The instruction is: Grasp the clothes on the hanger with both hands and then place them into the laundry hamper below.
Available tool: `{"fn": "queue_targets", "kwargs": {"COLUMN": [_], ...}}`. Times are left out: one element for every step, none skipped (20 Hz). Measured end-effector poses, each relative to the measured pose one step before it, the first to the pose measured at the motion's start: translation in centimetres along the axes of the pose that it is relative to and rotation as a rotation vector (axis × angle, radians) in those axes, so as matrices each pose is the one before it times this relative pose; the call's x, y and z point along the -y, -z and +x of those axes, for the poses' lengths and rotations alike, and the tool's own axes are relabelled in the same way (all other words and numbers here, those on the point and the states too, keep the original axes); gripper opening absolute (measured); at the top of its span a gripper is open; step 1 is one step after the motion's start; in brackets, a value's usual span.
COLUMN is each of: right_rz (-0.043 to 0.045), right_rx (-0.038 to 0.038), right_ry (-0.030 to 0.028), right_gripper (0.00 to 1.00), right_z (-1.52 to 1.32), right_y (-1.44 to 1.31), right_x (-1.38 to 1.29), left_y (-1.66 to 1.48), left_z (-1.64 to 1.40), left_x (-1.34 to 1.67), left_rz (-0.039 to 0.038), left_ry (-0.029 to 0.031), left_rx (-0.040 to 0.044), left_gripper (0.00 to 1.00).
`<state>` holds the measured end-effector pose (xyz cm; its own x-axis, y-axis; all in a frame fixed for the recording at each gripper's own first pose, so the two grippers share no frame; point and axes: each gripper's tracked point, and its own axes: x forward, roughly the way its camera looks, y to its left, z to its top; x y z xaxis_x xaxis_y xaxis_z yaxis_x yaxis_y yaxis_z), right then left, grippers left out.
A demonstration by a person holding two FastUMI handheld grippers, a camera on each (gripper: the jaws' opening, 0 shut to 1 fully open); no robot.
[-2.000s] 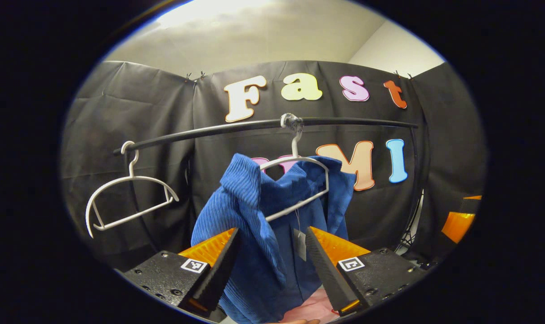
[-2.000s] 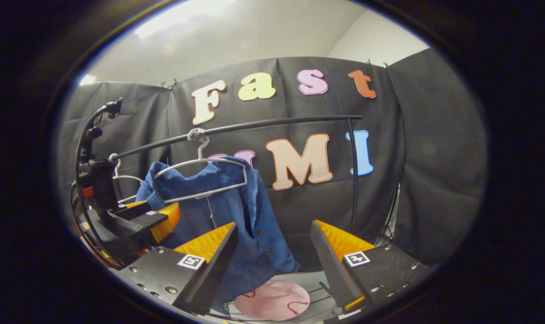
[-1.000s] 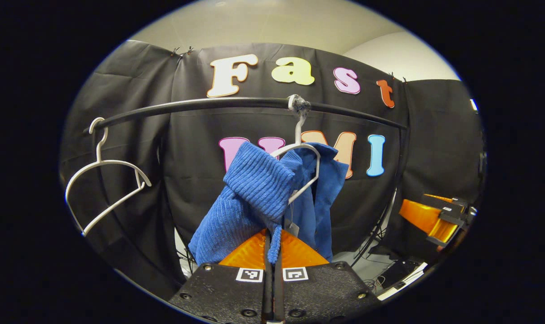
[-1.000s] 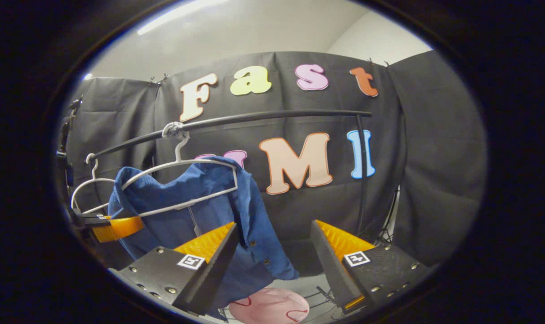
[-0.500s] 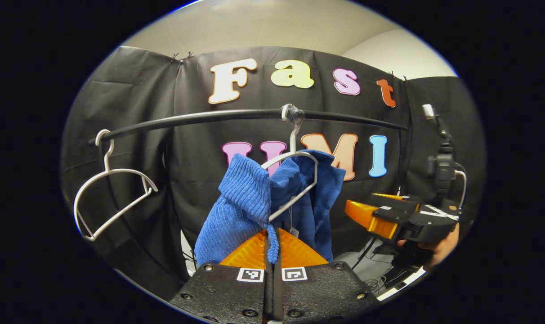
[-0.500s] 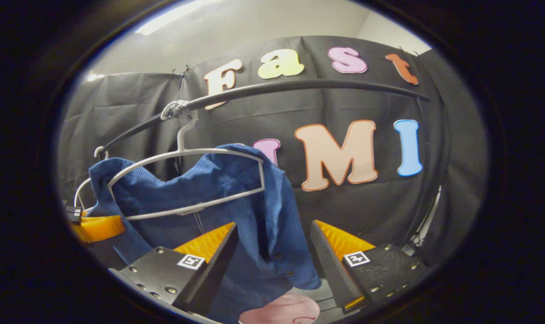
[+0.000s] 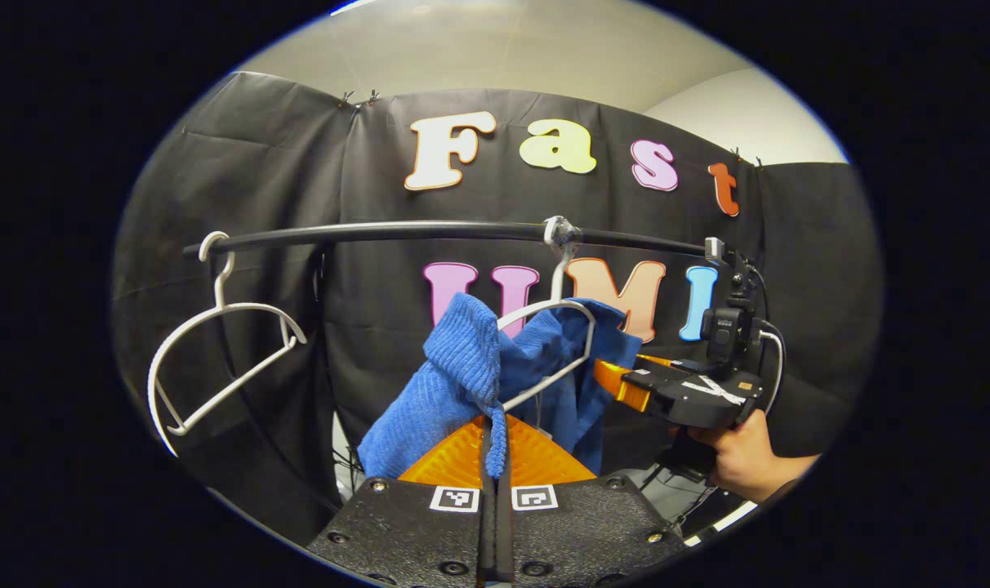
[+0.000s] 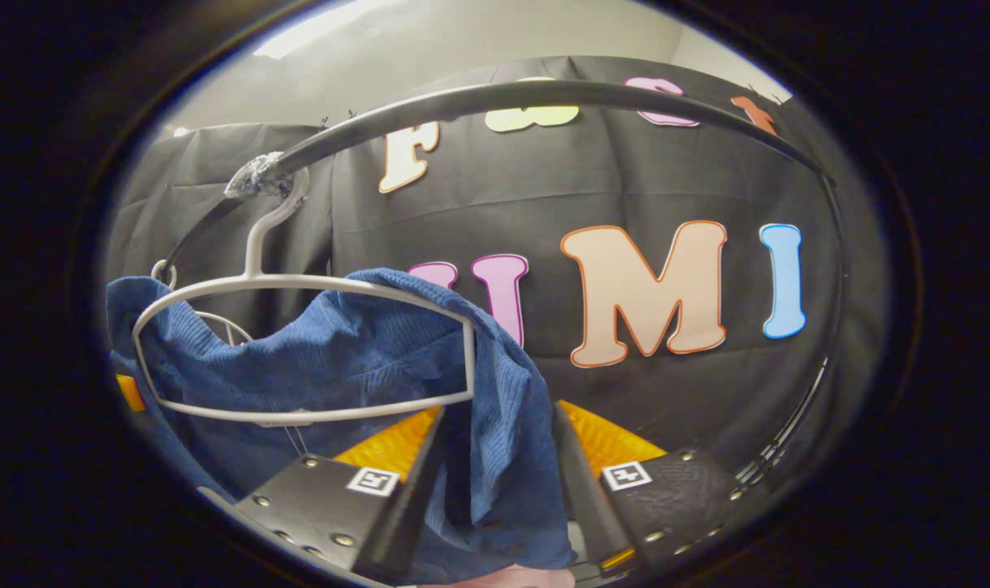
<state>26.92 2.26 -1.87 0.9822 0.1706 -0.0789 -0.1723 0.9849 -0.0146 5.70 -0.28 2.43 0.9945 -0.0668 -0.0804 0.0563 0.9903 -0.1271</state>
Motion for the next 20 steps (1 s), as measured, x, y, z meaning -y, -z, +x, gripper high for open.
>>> {"fn": "queue_targets", "kwargs": {"right_rz": [0.01617, 0.00729, 0.00052, 0.00226, 0.00771, -0.00667, -0.01877, -0.00467, -0.00318, -0.02148, -0.03424, -0.01877, -0.02253, -0.01647, -0.01243, -0.01535, -0.03371, -0.03845, -0.03468, -0.02777], "right_rx": [0.00891, 0.00823, 0.0169, 0.01146, 0.00099, -0.00894, -0.00106, 0.01339, 0.0033, -0.00112, 0.0094, 0.00901, 0.01109, 0.01689, 0.01639, 0.02966, 0.01566, 0.00892, 0.00577, 0.00711], "right_ry": [0.00098, 0.00126, 0.02002, 0.03586, -0.00129, -0.00631, 0.00135, -0.0052, -0.04432, -0.01446, 0.03559, 0.01288, 0.01532, 0.01972, 0.01172, 0.02497, 0.0169, 0.01177, 0.00976, 0.00864], "right_gripper": [0.65, 0.7, 0.7, 0.5, 0.29, 0.08, 0.08, 0.01, 0.01, 0.0, 0.0, 0.0, 0.03, 0.0, 0.0, 0.03, 0.0, 0.0, 0.0, 0.0], "right_z": [0.195, 0.312, 0.038, -0.12, 0.069, 0.119, -0.536, -0.31, 0.364, 0.034, -0.038, -0.125, -0.151, -0.138, -0.245, -0.113, 0.287, 0.226, 0.026, 0.011], "right_y": [-0.227, -0.238, -0.255, -0.318, -0.131, 0.039, -0.123, -0.366, 0.05, 0.046, -0.155, -0.125, -0.346, -0.576, -0.598, -0.9, -0.501, -0.172, 0.266, 0.068], "right_x": [0.006, -0.106, 0.189, 0.423, -0.008, -0.316, -0.081, -0.162, -0.847, -0.347, 0.826, 0.177, 0.323, 0.504, 0.241, 0.675, 0.384, 0.269, 0.188, 0.224], "left_y": [0.035, 0.146, -0.024, 0.103, 0.126, 0.035, -0.151, -0.088, -0.05, 0.162, -0.085, -0.355, -0.585, -0.543, -0.711, -0.306, -0.246, -0.225, -0.362, -0.202], "left_z": [-0.154, -0.053, -0.091, -0.033, -0.127, -0.13, -0.074, -0.194, -0.091, -0.146, -0.229, -0.276, -0.253, -0.387, -0.284, -0.184, -0.205, -0.166, -0.179, -0.102], "left_x": [0.305, -0.184, -0.163, -0.166, -0.33, -0.126, -0.078, -0.416, -0.546, -0.412, 0.043, 0.176, -0.121, -0.307, -0.706, -1.035, -0.399, -0.19, -0.074, -0.355], "left_rz": [-0.00047, 0.00881, 0.0111, 0.00866, 0.00494, -0.00145, 0.00134, 0.00541, 0.00785, 0.00436, 0.00023, 0.00431, 0.01086, 0.01852, 0.02291, 0.01259, -0.00331, -0.01356, -0.00353, 0.00235], "left_ry": [0.0072, -0.0024, -0.00675, -0.00674, -0.00988, -0.00224, 0.0008, -0.00834, -0.00986, -0.0049, 0.00986, 0.00955, 0.00391, 0.00024, -0.01738, -0.02445, -0.00761, 0.00179, 0.00126, -0.00398], "left_rx": [-0.00495, -0.00311, -0.00045, -0.00109, -0.0013, -0.00152, 0.00251, 0.00369, -0.00163, -0.00745, -0.00152, 0.00764, 0.01541, 0.01315, 0.0165, 0.00505, 0.00227, 0.00117, 0.0047, 0.00237], "left_gripper": [0.01, 0.0, 0.01, 0.0, 0.01, 0.01, 0.0, 0.0, 0.0, 0.0, 0.0, 0.0, 0.0, 0.01, 0.0, 0.0, 0.0, 0.0, 0.0, 0.0]}}
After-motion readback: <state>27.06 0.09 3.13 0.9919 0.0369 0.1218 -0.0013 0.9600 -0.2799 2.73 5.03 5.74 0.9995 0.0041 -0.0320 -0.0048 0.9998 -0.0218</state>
